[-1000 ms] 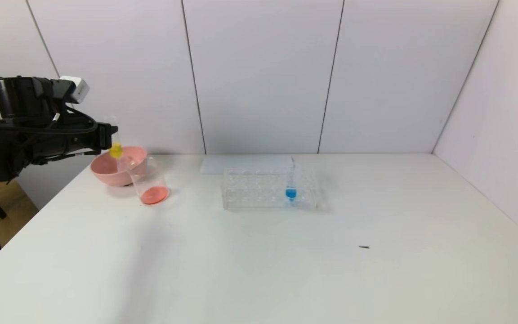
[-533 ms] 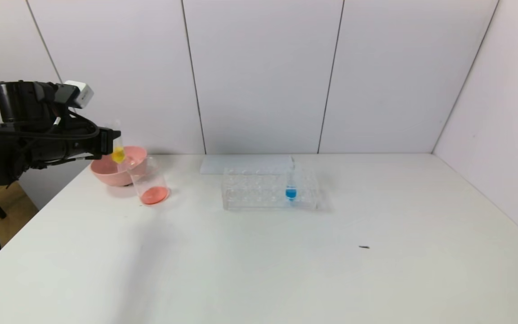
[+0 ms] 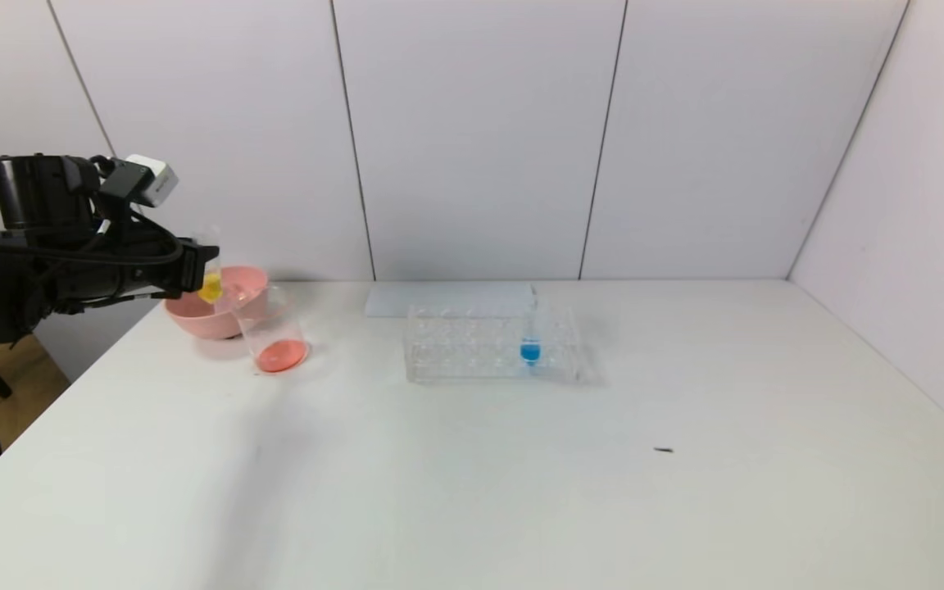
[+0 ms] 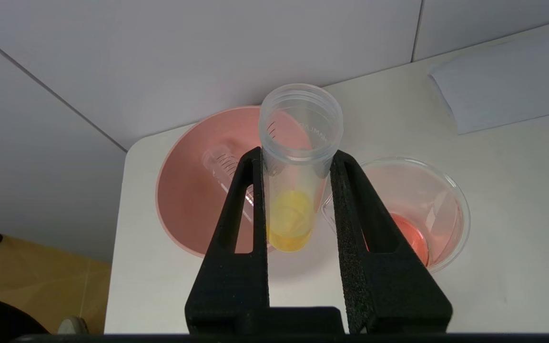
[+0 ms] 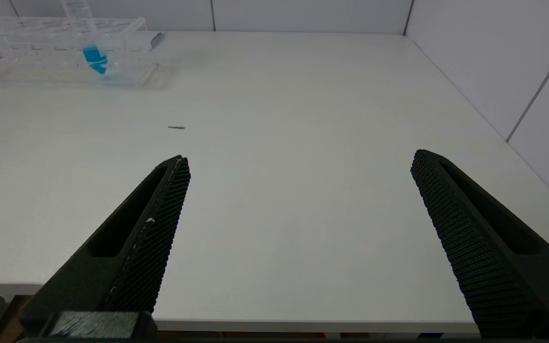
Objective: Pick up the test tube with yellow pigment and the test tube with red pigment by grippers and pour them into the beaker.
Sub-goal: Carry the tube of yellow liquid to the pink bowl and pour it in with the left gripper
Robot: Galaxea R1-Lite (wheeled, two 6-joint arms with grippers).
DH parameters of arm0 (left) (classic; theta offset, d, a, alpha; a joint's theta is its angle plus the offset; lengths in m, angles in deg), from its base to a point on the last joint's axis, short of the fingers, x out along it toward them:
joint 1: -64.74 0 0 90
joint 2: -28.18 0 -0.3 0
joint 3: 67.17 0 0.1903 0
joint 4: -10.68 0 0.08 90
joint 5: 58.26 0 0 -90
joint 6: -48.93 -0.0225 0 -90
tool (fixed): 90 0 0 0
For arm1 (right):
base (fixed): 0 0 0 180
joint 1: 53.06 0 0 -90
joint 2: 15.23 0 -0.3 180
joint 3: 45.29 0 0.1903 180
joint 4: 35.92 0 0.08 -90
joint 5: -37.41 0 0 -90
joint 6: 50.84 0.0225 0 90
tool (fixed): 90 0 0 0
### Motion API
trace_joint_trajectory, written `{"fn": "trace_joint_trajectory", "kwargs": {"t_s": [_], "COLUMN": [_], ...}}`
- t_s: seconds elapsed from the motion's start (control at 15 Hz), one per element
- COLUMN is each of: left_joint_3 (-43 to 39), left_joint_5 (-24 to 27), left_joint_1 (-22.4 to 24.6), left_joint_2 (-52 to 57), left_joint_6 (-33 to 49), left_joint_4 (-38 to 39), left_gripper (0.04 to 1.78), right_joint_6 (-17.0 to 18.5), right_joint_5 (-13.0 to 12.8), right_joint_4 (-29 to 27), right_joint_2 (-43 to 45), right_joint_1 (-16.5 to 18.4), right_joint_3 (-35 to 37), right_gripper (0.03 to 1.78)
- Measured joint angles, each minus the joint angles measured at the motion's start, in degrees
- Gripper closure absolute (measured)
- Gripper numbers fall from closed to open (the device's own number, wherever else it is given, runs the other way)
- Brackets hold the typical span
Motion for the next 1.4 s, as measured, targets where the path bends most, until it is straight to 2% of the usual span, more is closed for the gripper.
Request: {"fn": "trace_joint_trajectory", "kwargs": {"t_s": [0.53, 1.0, 1.4], "left_joint_3": [0.4, 0.8, 2.4], "left_joint_5": [0.2, 4.4, 4.7], "left_joint_1": [0.0, 1.1, 1.3], "left_joint_2": [0.1, -0.2, -1.2], "left_joint_6": [-3.3, -6.6, -7.2], "left_joint_4": [0.0, -0.5, -1.5], "left_gripper": [1.38, 1.38, 1.38], "right_joint_6": [0.0, 0.0, 0.0], "right_joint_5": [0.0, 0.0, 0.0], "right_joint_4": [0.0, 0.0, 0.0], "right_joint_2": [0.0, 0.0, 0.0], "right_joint_1": [0.0, 0.0, 0.0], "right_joint_3": [0.0, 0.0, 0.0], "right_gripper": [0.11, 0.11, 0.11]}}
